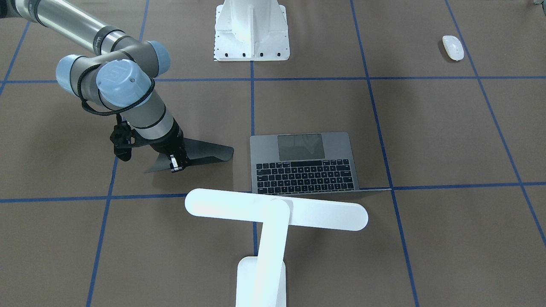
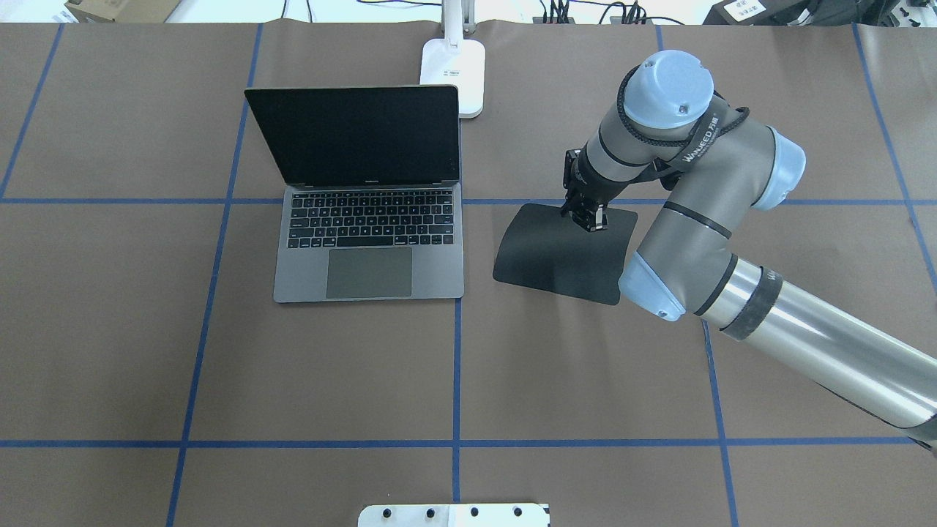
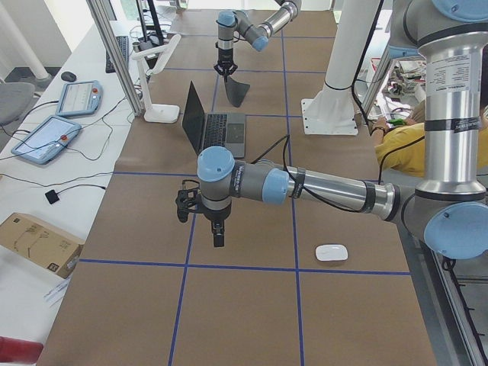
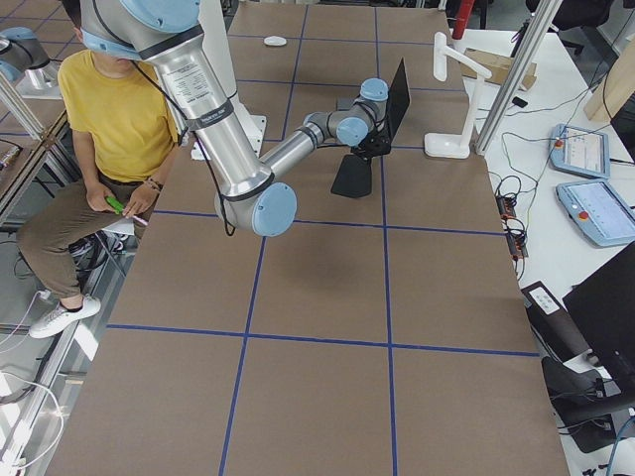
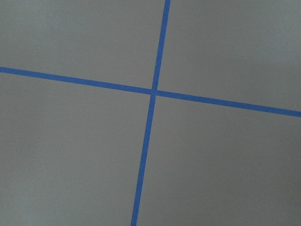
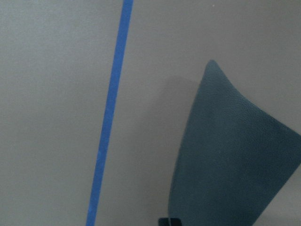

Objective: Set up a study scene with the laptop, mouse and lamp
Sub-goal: 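Lower the mouse pad flat beside the laptop with the right gripper, then press and slide the mouse pad toward the laptop with the right gripper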

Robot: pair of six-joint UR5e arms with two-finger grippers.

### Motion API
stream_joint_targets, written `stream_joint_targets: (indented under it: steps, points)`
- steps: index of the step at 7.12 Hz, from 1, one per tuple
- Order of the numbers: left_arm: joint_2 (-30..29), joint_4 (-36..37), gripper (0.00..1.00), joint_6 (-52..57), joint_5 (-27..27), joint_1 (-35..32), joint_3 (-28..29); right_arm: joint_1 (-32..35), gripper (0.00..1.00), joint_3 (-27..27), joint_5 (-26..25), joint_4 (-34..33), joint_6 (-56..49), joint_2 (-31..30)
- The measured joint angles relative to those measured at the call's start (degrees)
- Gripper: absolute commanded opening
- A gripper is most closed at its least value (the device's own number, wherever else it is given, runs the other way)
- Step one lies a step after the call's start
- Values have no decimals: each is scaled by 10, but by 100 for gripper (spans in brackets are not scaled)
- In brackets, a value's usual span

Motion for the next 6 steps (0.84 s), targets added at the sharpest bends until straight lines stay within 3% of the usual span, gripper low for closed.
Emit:
stream_joint_targets:
  steps: [6]
  points:
    - [-1, -5, 100, 0, -1, 1, 18, -2, 0, -81, -12, 10, 31, 74]
